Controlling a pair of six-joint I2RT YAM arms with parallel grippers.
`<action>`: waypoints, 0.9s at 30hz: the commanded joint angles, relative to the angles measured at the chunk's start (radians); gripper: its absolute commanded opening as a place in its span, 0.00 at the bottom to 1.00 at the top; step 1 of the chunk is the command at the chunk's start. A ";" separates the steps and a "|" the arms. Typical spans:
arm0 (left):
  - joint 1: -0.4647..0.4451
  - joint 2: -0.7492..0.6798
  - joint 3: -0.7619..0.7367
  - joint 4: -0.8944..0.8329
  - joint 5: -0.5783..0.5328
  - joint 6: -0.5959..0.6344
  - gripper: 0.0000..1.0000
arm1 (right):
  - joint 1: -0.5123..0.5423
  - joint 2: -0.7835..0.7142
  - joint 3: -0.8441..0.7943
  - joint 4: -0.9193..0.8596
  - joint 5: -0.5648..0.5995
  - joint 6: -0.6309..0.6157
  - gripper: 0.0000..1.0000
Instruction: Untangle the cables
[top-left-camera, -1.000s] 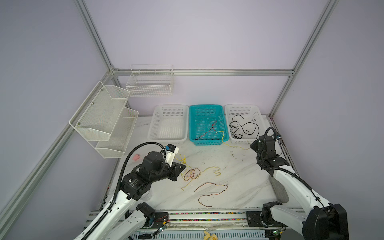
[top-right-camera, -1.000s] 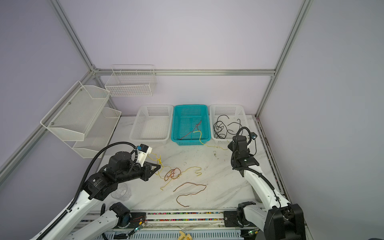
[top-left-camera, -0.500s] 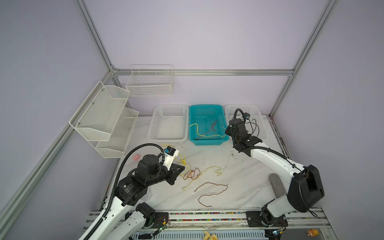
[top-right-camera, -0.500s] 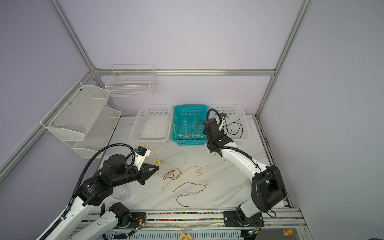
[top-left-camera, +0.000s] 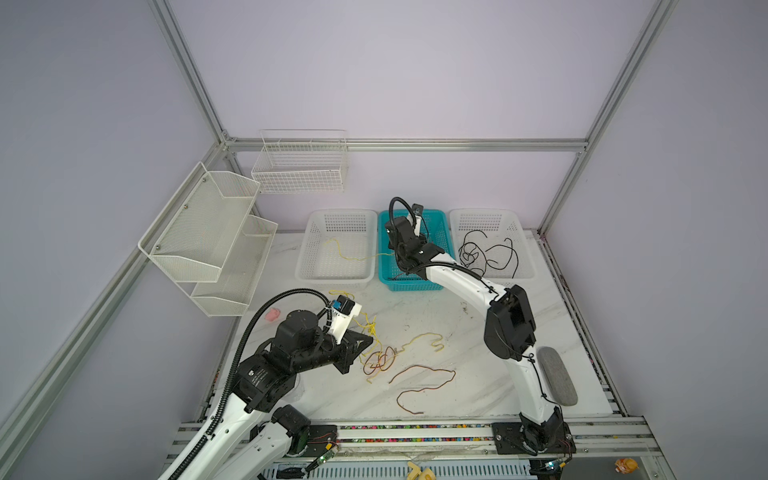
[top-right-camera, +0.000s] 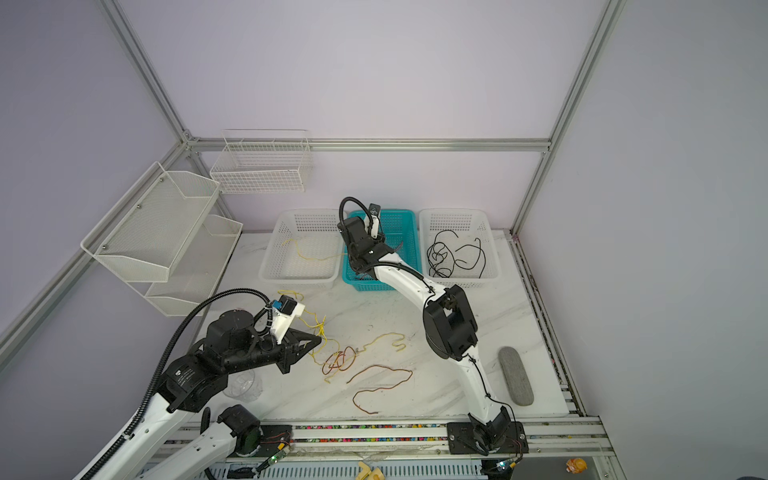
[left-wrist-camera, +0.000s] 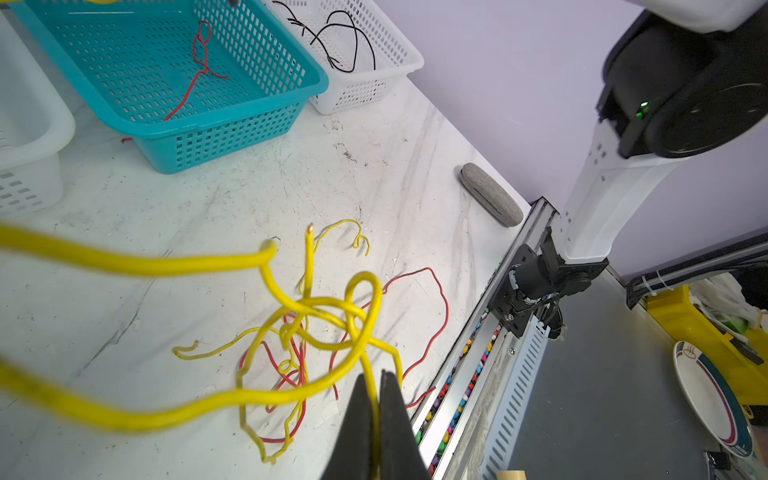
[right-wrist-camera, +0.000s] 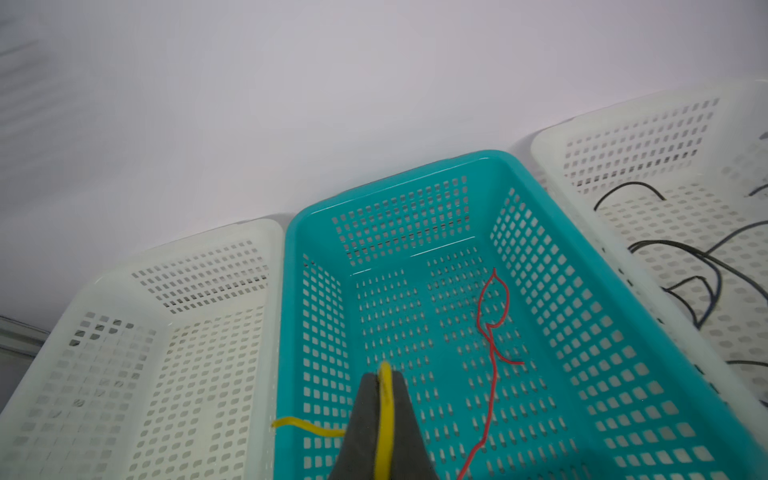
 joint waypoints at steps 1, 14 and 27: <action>0.004 -0.015 -0.037 0.055 0.043 0.020 0.00 | 0.029 0.120 0.193 -0.120 0.006 -0.055 0.00; 0.004 -0.014 -0.040 0.061 0.077 0.021 0.00 | 0.077 0.335 0.435 -0.038 -0.151 -0.176 0.00; 0.004 -0.008 -0.041 0.062 0.070 0.017 0.00 | 0.083 0.272 0.441 0.015 -0.253 -0.307 0.48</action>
